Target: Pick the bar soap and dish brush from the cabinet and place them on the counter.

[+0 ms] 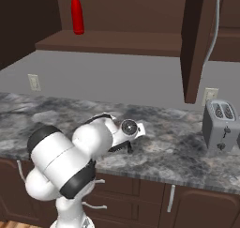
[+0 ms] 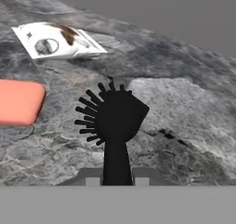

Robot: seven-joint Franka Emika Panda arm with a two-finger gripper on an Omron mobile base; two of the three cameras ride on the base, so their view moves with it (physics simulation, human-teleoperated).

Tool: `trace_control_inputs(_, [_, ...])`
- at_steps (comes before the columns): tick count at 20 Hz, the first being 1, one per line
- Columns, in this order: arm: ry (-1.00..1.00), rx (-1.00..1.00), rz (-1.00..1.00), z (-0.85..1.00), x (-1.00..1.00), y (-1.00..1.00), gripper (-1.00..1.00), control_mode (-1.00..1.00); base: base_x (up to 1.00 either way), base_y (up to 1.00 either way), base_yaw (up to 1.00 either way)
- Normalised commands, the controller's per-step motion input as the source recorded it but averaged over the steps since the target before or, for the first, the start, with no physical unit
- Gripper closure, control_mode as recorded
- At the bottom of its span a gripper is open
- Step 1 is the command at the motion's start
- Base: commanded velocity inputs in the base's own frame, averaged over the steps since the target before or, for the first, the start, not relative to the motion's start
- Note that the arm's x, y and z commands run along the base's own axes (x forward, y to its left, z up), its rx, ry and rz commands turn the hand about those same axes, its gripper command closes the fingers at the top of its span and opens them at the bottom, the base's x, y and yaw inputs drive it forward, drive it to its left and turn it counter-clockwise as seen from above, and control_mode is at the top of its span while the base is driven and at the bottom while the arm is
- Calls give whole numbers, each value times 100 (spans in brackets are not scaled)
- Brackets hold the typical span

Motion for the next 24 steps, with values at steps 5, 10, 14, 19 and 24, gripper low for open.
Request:
trace_control_inputs(5, [0,0,1,-43,27,0,100,-100,0,0,0])
trace_control_inputs(10, [1,0,0,-39,35,0,100,-100,0,0,0])
trace_control_inputs(14, [0,0,0,-45,26,0,100,-100,0,0,0])
trace_control_inputs(19, [0,0,1,-56,24,0,100,-100,0,0,0])
trace_control_inputs(24, [0,0,1,-61,20,0,-100,-100,0,0,0])
